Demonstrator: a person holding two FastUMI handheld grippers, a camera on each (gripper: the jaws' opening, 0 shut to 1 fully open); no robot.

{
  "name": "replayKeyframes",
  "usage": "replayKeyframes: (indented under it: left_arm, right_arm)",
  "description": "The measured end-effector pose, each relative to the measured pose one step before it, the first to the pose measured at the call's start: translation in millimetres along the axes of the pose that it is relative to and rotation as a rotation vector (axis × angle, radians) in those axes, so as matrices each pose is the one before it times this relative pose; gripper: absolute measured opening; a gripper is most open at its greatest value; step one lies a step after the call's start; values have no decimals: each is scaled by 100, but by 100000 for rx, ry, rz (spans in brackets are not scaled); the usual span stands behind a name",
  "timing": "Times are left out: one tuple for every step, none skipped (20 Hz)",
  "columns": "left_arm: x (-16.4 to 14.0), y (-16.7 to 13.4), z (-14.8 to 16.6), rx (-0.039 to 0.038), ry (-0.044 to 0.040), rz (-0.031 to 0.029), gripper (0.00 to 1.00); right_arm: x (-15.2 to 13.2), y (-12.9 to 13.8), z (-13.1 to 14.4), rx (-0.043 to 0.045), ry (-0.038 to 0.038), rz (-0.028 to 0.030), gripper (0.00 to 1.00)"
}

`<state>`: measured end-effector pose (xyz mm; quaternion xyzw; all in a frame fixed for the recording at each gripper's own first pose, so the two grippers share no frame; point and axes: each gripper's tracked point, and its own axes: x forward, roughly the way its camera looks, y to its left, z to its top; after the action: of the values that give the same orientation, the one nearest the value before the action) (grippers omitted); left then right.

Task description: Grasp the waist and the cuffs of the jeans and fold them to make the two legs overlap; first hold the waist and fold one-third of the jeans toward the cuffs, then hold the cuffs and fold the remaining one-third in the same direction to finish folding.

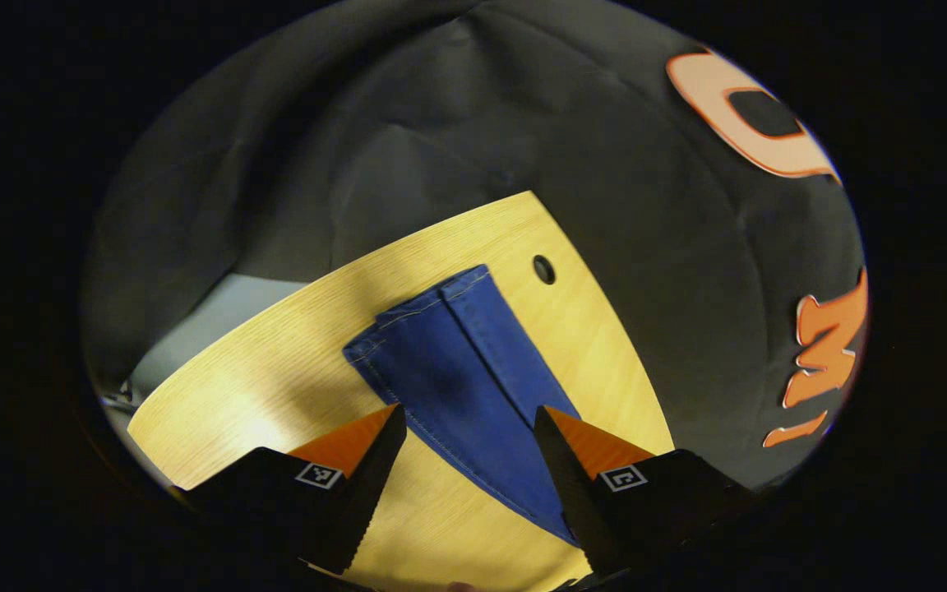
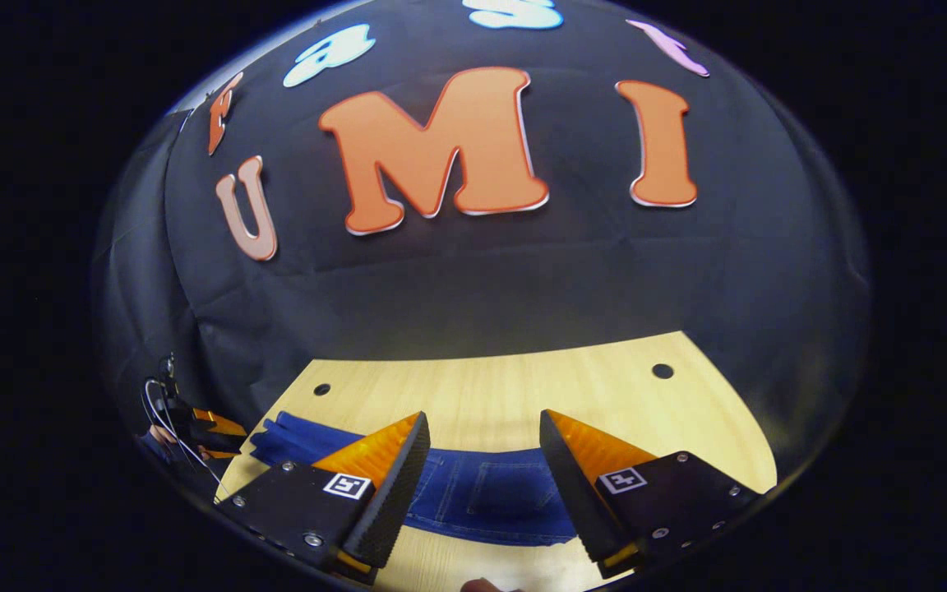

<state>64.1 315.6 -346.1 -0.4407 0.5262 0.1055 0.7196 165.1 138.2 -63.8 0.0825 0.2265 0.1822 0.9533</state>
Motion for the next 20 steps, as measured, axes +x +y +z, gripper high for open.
replayKeyframes:
  left_arm:
    - [637, 921, -62, -4662, 3970, 3805, 98]
    - [431, 793, 184, -4574, 3156, 3257, 98]
    - [676, 377, 66, -3708, 2417, 1650, 98]
    - [174, 576, 30, -2427, 3049, 2765, 98]
    - [350, 364, 165, -1617, 1868, 2922, 98]
    - [469, 311, 276, -148, 2441, 2706, 98]
    - [358, 167, 402, -1032, 1650, 3106, 98]
    - [490, -180, 306, -1212, 1124, 1020, 98]
    - [365, -91, 134, -1856, 1906, 1203, 98]
    - [446, -184, 193, -1018, 1152, 476, 98]
    - [282, -212, 176, -482, 1669, 1451, 98]
    - [233, 185, 238, 192, 570, 3244, 98]
    - [-27, 691, -165, 2357, 2548, 6399, 98]
    - [265, 184, -130, 1533, 2181, 3763, 98]
    - [-244, 208, -446, 1176, 1812, 2653, 98]
    - [73, 99, 77, 925, 50, 2810, 98]
    - [319, -46, 44, 687, -240, 2073, 98]
    - [146, 102, -60, -524, 285, 2263, 98]
    - [631, -169, -115, -172, 922, 1660, 98]
    - [537, -107, -241, -369, 1188, 1133, 97]
  right_arm:
    - [-594, -534, 278, -271, -1249, -1661, 86]
    - [-616, -519, 184, -526, -654, -1384, 86]
    - [-559, -548, 54, -419, -730, -1524, 86]
    - [-516, -291, -138, -468, -126, -638, 86]
    - [-415, -344, -82, -576, -335, -1131, 86]
    - [-301, -224, -132, -514, 108, -693, 86]
    - [-349, -270, -162, -403, 55, -855, 86]
    - [-244, -138, -140, -88, -208, -412, 86]
    - [-294, -130, -105, -177, -245, -263, 86]
    - [-280, -196, -148, -65, -179, -248, 86]
    - [-176, -137, -176, -229, -4, -306, 86]
    - [-257, -352, -158, -319, 39, -662, 86]
    - [-249, -312, -329, -237, 476, -596, 86]
    - [-111, -417, -257, 59, 136, -890, 86]
    - [-177, -345, -11, 563, -356, -432, 86]
    - [-139, -539, -32, 947, -416, -1217, 86]
    - [-63, -358, -79, 1152, -108, -497, 86]
    - [60, -538, -103, 1084, 137, -1316, 86]
    - [44, -399, -94, 1027, 193, -561, 86]
    - [30, -382, 30, 686, 108, -1093, 86]
